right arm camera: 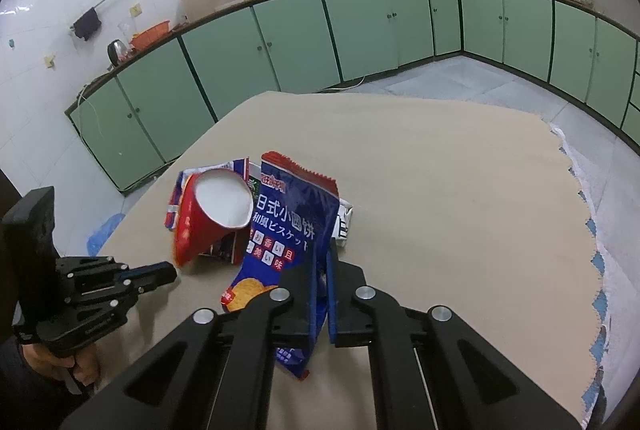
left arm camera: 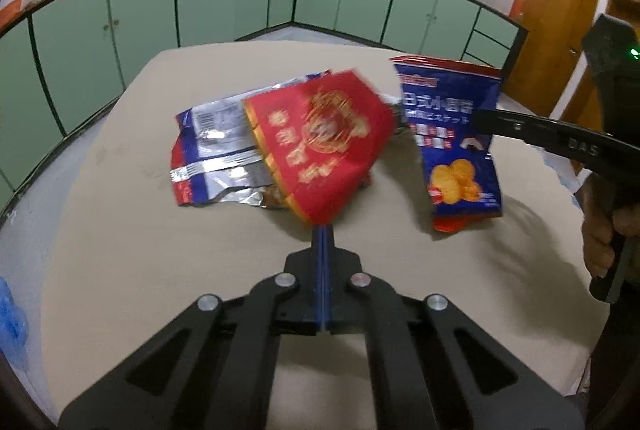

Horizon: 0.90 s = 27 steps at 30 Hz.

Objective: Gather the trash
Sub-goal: 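Grasp the red snack bag with the left tool while the right tool grasps the blue biscuit packet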

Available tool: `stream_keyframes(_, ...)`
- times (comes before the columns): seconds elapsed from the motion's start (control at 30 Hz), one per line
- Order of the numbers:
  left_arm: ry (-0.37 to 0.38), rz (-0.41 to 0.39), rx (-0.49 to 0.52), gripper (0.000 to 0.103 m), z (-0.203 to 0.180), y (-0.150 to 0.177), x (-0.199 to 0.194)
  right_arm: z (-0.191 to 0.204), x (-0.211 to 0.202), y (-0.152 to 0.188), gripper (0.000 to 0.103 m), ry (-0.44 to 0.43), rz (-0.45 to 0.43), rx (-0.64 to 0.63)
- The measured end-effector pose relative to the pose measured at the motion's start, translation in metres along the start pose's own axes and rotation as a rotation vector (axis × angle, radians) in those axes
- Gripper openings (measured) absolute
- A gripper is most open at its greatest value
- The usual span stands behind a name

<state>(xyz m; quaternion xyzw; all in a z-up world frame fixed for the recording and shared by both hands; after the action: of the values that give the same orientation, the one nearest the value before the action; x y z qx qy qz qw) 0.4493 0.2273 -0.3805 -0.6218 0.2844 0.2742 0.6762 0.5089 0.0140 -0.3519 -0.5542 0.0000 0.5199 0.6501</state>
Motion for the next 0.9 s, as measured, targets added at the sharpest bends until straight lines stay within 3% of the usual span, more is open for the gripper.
stream_keyframes(0.27,0.024,-0.033,-0.010,0.000,-0.006,0.003,-0.009,-0.002,-0.001,0.003,0.004,0.002,0.000,0.009)
stream_keyframes(0.47,-0.033,-0.026,-0.041,0.003,0.014,0.005,-0.006,-0.002,-0.001,0.005,0.004,0.005,-0.005,0.019)
stream_keyframes(0.6,-0.027,0.005,-0.062,0.030,0.024,0.006,0.005,0.000,0.002,0.005,0.004,0.005,-0.006,0.021)
stream_keyframes(0.63,-0.010,0.009,-0.055,0.043,0.022,0.004,0.006,0.000,0.001,0.004,0.004,0.005,-0.009,0.020)
stream_keyframes(0.67,-0.009,0.004,-0.046,0.047,0.021,0.004,0.005,0.000,0.002,0.004,0.004,0.003,-0.008,0.021)
stream_keyframes(0.83,0.028,0.008,0.008,0.044,0.005,-0.003,0.011,0.000,0.003,0.006,0.004,0.001,-0.009,0.023)
stream_keyframes(0.9,0.049,0.018,0.022,0.016,0.001,-0.005,0.014,0.000,0.003,0.007,0.004,0.000,-0.010,0.022)
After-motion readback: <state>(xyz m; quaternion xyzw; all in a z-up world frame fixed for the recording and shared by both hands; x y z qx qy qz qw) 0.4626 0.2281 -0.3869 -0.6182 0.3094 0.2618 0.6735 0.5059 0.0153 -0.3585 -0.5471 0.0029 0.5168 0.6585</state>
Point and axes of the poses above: each gripper's, at about its wrist camera, not at the fingertips, and x roughly the way its jaws point, z to its left, y to its underside, the point moved 3 cm from there along x, roughly the way its jaws point, and after that the axes turned 15 degrees about -y, right-handed, at the moved point
